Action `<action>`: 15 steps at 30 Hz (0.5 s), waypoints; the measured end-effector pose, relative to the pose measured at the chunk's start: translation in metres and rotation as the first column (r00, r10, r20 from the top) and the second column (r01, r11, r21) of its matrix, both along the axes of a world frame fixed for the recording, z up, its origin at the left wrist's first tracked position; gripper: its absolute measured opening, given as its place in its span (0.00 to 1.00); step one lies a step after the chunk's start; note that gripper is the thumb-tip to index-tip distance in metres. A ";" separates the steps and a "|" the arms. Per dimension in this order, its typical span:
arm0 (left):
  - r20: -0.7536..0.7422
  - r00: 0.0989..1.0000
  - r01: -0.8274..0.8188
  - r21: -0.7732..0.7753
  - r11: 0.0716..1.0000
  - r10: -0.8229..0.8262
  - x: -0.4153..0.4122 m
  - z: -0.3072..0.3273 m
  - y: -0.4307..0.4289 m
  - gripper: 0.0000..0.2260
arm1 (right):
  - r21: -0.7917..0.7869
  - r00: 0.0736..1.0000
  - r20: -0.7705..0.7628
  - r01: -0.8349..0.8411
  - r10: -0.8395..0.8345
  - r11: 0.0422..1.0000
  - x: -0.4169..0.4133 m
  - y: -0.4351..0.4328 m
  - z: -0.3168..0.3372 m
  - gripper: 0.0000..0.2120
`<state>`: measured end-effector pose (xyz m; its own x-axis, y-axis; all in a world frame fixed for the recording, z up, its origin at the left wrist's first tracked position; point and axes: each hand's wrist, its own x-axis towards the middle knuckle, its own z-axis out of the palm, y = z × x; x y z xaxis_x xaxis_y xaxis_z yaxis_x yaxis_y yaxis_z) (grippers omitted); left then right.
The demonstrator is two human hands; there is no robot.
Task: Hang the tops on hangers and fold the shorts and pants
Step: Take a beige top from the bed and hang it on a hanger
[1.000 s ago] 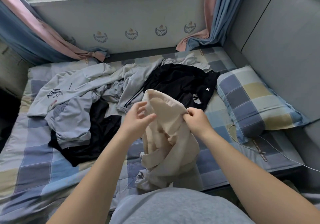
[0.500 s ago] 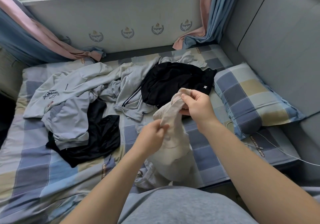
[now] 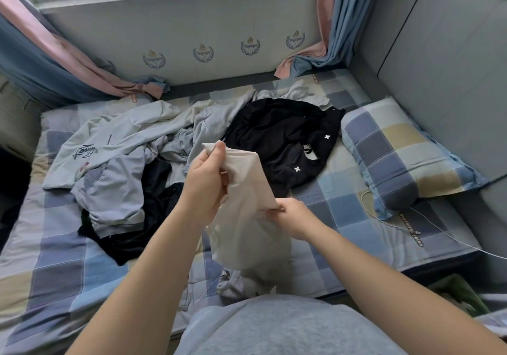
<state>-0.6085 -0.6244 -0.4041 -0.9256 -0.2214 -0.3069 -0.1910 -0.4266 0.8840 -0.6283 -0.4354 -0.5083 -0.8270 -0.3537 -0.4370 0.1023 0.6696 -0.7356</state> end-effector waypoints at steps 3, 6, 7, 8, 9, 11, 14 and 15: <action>-0.029 0.988 -0.151 0.062 0.987 0.153 -0.001 0.000 -0.012 0.11 | 0.106 1.000 -0.025 0.001 0.001 0.994 -0.002 0.013 -0.005 0.13; -0.011 0.987 -0.163 -0.080 0.983 0.162 0.000 -0.010 -0.019 0.08 | -0.077 0.991 0.023 0.133 -0.132 0.988 -0.007 0.015 0.005 0.15; 0.034 0.991 -0.119 -0.208 0.971 0.129 0.001 -0.016 -0.019 0.09 | -0.162 0.979 0.059 0.201 -0.194 0.966 -0.008 0.013 0.012 0.14; 0.085 0.991 -0.069 -0.326 0.943 0.102 0.002 -0.022 -0.018 0.13 | -0.232 0.967 0.091 0.253 -0.238 0.939 -0.010 0.010 0.020 0.14; 0.126 0.989 -0.022 -0.412 0.911 0.081 0.004 -0.028 -0.015 0.17 | -0.283 0.957 0.118 0.287 -0.264 0.915 -0.013 0.007 0.030 0.13; 0.153 0.987 0.052 -0.593 0.803 0.049 0.012 -0.036 -0.004 0.26 | -0.383 0.941 0.175 0.336 -0.290 0.860 -0.015 0.002 0.049 0.13; 0.121 0.985 0.171 -0.723 0.669 -0.121 0.023 -0.044 0.013 0.24 | -0.506 0.919 0.237 0.393 -0.314 0.768 -0.015 -0.005 0.075 0.12; 0.145 0.964 0.259 -0.705 0.660 -0.224 0.025 -0.043 0.018 0.23 | -0.546 0.914 0.256 0.406 -0.316 0.733 -0.014 -0.006 0.082 0.10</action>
<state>-0.5833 -0.6062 -0.4474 -0.9686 -0.1590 -0.1911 -0.2398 0.3951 0.8868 -0.6425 -0.4417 -0.4260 -0.8928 -0.2612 -0.3670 0.3765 0.0149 -0.9263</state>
